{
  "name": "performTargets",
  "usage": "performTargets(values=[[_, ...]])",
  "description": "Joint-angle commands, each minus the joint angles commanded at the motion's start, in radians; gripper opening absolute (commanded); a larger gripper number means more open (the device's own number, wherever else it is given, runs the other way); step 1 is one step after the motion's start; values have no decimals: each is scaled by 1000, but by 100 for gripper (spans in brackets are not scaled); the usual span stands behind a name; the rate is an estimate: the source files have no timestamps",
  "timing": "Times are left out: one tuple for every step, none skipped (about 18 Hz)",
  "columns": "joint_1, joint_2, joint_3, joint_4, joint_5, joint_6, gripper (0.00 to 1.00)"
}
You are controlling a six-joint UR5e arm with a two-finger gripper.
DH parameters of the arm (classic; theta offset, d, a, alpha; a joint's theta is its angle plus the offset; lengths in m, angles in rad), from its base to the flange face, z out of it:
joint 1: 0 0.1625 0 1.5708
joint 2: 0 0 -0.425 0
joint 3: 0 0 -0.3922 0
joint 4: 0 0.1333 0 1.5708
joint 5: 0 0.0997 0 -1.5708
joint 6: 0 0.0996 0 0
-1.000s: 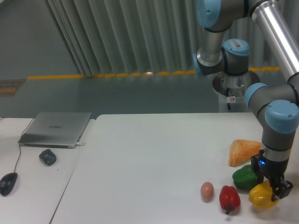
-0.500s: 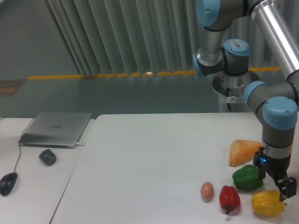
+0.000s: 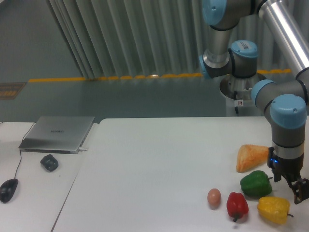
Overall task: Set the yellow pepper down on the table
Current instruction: 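Lift the open gripper up off the yellow pepper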
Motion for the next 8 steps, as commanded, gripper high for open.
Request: performTargets(values=[[3, 3, -2, 0, -6, 2, 100], [5, 3, -2, 2, -8, 2, 100], [5, 3, -2, 3, -6, 3, 100], [5, 3, -2, 5, -8, 5, 100], [5, 3, -2, 5, -8, 3, 100], [5, 5, -2, 5, -8, 3, 100], [5, 6, -3, 5, -8, 3, 100], [5, 9, -3, 5, -8, 3, 100]])
